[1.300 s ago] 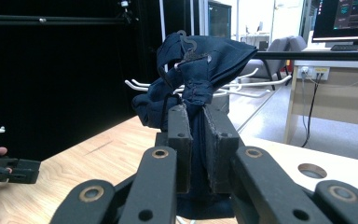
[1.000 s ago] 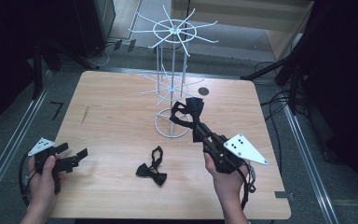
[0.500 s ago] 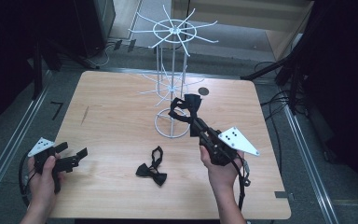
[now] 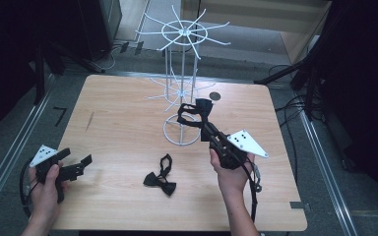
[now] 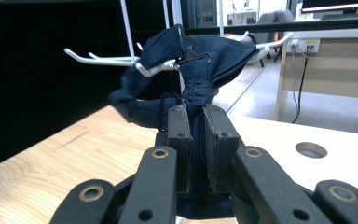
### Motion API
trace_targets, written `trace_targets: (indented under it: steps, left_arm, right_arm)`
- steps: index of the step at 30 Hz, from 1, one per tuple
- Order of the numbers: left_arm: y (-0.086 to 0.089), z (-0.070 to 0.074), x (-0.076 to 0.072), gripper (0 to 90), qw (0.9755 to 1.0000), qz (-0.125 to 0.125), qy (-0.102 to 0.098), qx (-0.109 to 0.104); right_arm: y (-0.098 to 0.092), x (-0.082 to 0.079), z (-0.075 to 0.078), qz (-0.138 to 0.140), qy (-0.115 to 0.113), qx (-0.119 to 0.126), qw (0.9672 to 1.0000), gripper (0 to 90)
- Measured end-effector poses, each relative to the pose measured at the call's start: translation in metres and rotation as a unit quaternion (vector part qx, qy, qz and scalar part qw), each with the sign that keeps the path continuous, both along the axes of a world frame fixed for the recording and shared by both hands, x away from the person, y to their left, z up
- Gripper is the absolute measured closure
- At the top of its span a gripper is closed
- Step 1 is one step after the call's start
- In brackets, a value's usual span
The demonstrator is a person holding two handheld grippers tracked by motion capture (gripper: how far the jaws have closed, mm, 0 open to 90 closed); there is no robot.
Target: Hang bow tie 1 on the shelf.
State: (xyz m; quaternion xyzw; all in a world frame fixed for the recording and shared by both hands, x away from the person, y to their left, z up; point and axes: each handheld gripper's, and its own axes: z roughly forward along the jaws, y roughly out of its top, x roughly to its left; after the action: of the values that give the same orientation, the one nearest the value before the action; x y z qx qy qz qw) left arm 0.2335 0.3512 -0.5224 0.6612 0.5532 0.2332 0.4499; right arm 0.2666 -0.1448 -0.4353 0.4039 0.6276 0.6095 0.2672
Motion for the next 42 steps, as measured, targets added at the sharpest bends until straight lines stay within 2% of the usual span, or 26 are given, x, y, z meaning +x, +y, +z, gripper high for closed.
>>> trace_targets:
  steps: [10,26,30,33,34,35,36,37,40,42]
  left_arm:
    - [0.0,0.0,0.0,6.0,1.0,-0.002,0.001,0.001]
    - [-0.001,0.0,0.0,6.0,0.9999,-0.01,-0.004,0.005]
    - [-0.002,0.0,0.0,6.0,0.9999,-0.01,-0.006,0.005]
    - [-0.002,0.0,0.0,6.0,0.9999,-0.01,-0.005,0.006]
    - [-0.002,0.0,0.0,6.0,0.9999,-0.01,-0.006,0.006]
    - [-0.002,0.0,0.0,6.0,0.9999,-0.011,-0.006,0.006]
    - [-0.002,0.0,0.0,6.0,0.9999,-0.011,-0.005,0.006]
    - [-0.002,0.0,0.0,6.0,0.9999,-0.01,-0.005,0.008]
    - [-0.002,0.0,0.0,6.0,0.9999,-0.01,-0.005,0.008]
    - [-0.002,0.0,0.001,6.1,0.9999,-0.014,-0.002,0.01]
  right_arm:
    - [0.007,0.01,-0.013,-0.008,0.014,0.006,0.9998,83.2]
    - [0.013,0.03,-0.043,-0.014,0.063,0.002,0.9979,81.6]
    - [0.013,0.033,-0.046,-0.009,0.067,-0.014,0.9976,77.8]
    - [0.007,0.033,-0.046,-0.006,0.068,-0.019,0.9975,70.3]
    - [0.007,0.033,-0.046,-0.006,0.068,-0.019,0.9975,70.3]
    - [0.002,0.031,-0.047,-0.008,0.071,-0.013,0.9973,63.1]
    - [0.002,0.031,-0.047,-0.008,0.071,-0.013,0.9973,63.1]
    - [-0.003,0.029,-0.048,-0.007,0.08,-0.01,0.9968,54.7]
    - [-0.008,0.022,-0.049,-0.003,0.09,-0.02,0.9957,47.5]
    - [-0.01,0.019,-0.05,0.0,0.092,-0.023,0.9955,46.4]
